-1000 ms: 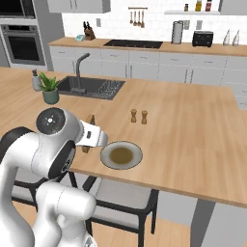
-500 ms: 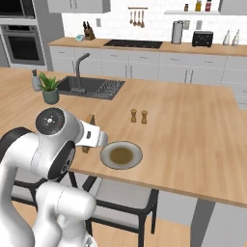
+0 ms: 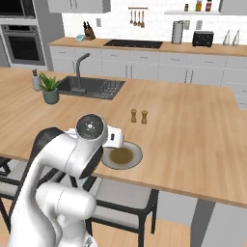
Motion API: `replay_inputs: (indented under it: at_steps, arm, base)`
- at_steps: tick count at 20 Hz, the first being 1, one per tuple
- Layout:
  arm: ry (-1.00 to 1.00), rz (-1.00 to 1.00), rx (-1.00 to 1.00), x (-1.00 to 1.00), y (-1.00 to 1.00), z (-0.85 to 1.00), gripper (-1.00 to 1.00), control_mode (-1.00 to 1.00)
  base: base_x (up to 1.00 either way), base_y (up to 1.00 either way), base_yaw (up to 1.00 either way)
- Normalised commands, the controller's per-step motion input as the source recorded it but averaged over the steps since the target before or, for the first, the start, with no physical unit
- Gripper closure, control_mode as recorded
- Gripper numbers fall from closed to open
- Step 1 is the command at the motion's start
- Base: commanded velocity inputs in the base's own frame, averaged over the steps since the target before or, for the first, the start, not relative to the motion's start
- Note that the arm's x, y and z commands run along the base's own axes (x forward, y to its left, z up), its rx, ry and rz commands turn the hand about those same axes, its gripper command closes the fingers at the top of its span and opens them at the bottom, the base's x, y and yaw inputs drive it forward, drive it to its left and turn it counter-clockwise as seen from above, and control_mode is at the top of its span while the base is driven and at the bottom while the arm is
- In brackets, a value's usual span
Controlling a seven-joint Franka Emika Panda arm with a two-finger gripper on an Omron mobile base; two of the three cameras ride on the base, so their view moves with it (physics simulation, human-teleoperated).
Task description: Start the toaster. Once the lever pops up, take the bread to the plate on the dining counter.
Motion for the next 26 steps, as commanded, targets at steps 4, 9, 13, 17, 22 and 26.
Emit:
replay_inputs:
  at_steps: [4, 9, 13, 17, 22, 26]
  arm:
    - [0.08, 0.19, 0.03, 0.81, -0.11, -0.49, 1.0, -1.0]
    - [0.11, 0.07, 0.05, 0.96, 0.0, -0.36, 1.0, -1.0]
    - [0.17, 0.02, 0.09, 0.65, 0.06, -0.42, 1.0, -1.0]
    - [0.14, 0.06, 0.06, 0.36, -0.13, -0.52, 1.0, -1.0]
    - [0.05, 0.0, 0.0, 0.51, 0.0, -0.57, 1.0, -1.0]
    - [0.0, 0.0, 0.0, 0.4, 0.0, -0.48, 1.0, -1.0]
  base:
    - [0.0, 0.0, 0.0]
    - [0.0, 0.0, 0.0]
    - [0.0, 0.0, 0.0]
    - [0.0, 0.0, 0.0]
    - [0.0, 0.0, 0.0]
    - [0.0, 0.0, 0.0]
